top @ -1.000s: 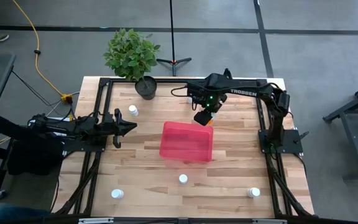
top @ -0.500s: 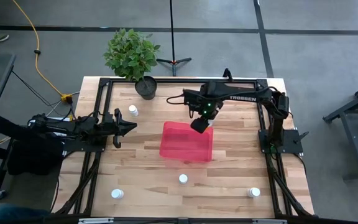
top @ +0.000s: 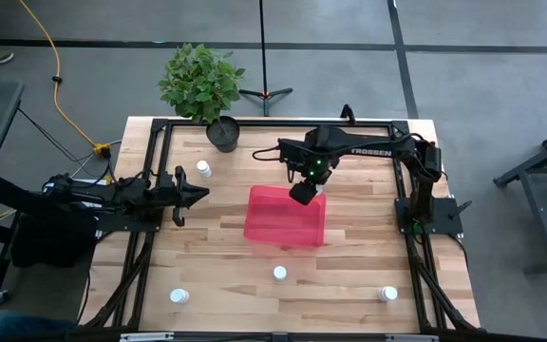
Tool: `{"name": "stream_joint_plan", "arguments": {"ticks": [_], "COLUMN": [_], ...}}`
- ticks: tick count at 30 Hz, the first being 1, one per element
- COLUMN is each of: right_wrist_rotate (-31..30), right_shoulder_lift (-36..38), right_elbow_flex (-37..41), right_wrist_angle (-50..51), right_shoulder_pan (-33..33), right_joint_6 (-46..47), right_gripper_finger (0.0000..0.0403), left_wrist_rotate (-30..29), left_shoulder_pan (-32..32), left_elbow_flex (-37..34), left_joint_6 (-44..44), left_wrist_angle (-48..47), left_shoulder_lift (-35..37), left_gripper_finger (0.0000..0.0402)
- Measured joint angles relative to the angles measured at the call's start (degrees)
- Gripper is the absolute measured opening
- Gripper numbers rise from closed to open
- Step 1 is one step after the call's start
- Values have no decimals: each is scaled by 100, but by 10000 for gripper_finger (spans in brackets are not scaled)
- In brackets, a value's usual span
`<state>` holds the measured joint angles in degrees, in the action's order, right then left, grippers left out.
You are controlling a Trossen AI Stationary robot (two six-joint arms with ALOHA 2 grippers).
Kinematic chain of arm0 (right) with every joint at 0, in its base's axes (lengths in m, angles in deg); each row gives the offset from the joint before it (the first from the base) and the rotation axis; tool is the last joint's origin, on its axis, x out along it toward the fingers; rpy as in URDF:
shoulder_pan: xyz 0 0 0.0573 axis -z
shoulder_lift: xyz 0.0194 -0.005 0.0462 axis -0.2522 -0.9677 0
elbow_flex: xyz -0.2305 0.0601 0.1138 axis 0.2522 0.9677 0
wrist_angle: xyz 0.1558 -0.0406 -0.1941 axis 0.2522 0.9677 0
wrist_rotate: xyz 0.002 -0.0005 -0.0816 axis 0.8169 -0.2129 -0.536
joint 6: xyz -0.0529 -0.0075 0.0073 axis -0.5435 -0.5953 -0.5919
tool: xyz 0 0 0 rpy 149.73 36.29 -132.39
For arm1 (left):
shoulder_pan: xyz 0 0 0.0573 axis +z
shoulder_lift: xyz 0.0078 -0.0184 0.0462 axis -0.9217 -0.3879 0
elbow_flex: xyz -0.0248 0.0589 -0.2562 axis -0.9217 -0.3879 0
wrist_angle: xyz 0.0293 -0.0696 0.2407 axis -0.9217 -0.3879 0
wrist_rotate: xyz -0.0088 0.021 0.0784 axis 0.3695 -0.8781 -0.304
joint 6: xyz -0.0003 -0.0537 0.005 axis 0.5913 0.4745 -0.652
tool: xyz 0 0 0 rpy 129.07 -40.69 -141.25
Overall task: Pick and place pill bottles into a basket
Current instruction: Put the orange medicine bottle into the bin
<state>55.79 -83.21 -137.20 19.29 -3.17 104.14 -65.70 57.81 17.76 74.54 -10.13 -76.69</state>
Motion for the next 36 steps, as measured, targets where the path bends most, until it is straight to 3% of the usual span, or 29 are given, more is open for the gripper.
{"name": "stream_joint_plan", "arguments": {"ticks": [24,30,36], "right_wrist_rotate": [-68,-143,-391], "right_shoulder_lift": [-216,-221,-221], "right_elbow_flex": [22,22,22], "right_wrist_angle": [-294,-266,-270], "right_shoulder_pan": [-138,-138,-202], "right_joint_6": [-32,-17,14], "right_gripper_finger": [189,210,188], "left_wrist_rotate": [-38,-38,-36], "left_shoulder_pan": [0,0,0], "left_elbow_flex": [2,2,2], "left_joint_6": [-20,-20,-20], "left_wrist_angle": [0,0,2], "left_shoulder_lift": [2,1,0], "left_gripper_finger": [58,58,58]}}
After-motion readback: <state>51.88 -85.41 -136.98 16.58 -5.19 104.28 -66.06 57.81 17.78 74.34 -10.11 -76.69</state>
